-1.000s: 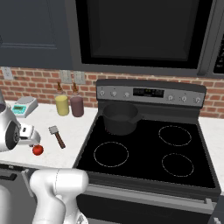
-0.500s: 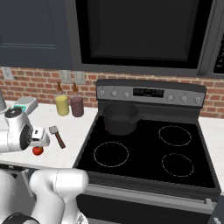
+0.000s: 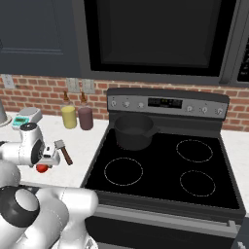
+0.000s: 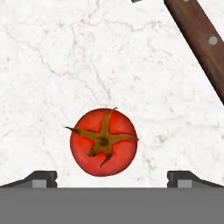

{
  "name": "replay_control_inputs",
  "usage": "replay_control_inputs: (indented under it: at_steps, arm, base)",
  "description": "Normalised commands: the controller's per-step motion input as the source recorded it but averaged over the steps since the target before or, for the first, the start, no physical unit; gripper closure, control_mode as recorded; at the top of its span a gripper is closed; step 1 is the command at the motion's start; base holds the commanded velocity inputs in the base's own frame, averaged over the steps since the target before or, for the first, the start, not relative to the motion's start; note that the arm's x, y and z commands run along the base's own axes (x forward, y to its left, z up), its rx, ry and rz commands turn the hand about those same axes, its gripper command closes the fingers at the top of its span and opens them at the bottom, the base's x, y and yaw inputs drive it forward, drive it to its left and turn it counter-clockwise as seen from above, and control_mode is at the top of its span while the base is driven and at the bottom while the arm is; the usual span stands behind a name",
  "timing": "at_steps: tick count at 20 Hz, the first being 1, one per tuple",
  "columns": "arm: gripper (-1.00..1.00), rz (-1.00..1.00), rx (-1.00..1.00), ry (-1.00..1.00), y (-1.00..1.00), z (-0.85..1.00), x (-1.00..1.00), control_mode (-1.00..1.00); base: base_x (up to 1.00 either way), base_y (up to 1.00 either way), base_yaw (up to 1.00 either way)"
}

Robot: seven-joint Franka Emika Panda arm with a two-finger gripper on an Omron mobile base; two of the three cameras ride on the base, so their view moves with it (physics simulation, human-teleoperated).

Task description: Put the tomato and broccoli in the pot. Retrieve the spatula and lightly stir the vegetables in the pot.

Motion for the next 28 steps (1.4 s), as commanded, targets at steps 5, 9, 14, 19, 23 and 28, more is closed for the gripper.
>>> replay_control_inputs:
  at_steps: [5, 9, 14, 19, 23, 28]
  arm:
    - [-1.00, 0.00, -0.03, 0.05, 0.14, -0.36, 0.25, -1.00]
    - [-1.00, 0.00, -0.05, 0.00, 0.08, -0.33, 0.05, -1.00]
    - [1.00, -0.02, -0.05, 0.00, 0.04, -0.20, -0.09, -1.00]
    - [1.00, -0.11, -0.04, 0.00, -0.16, -0.01, -0.53, -1.00]
    - [1.00, -0.11, 0.00, -0.09, -0.34, 0.22, -0.65, -1.00]
    - [1.00, -0.11, 0.00, -0.28, -0.60, 0.95, -0.29, -1.00]
  base:
    - [0.00, 0.00, 0.00]
    - [0.00, 0.00, 0.00]
    - [0.00, 0.00, 0.00]
    - [0.00, 0.00, 0.00]
    - [0.00, 0.00, 0.00]
    - [0.00, 0.00, 0.00]
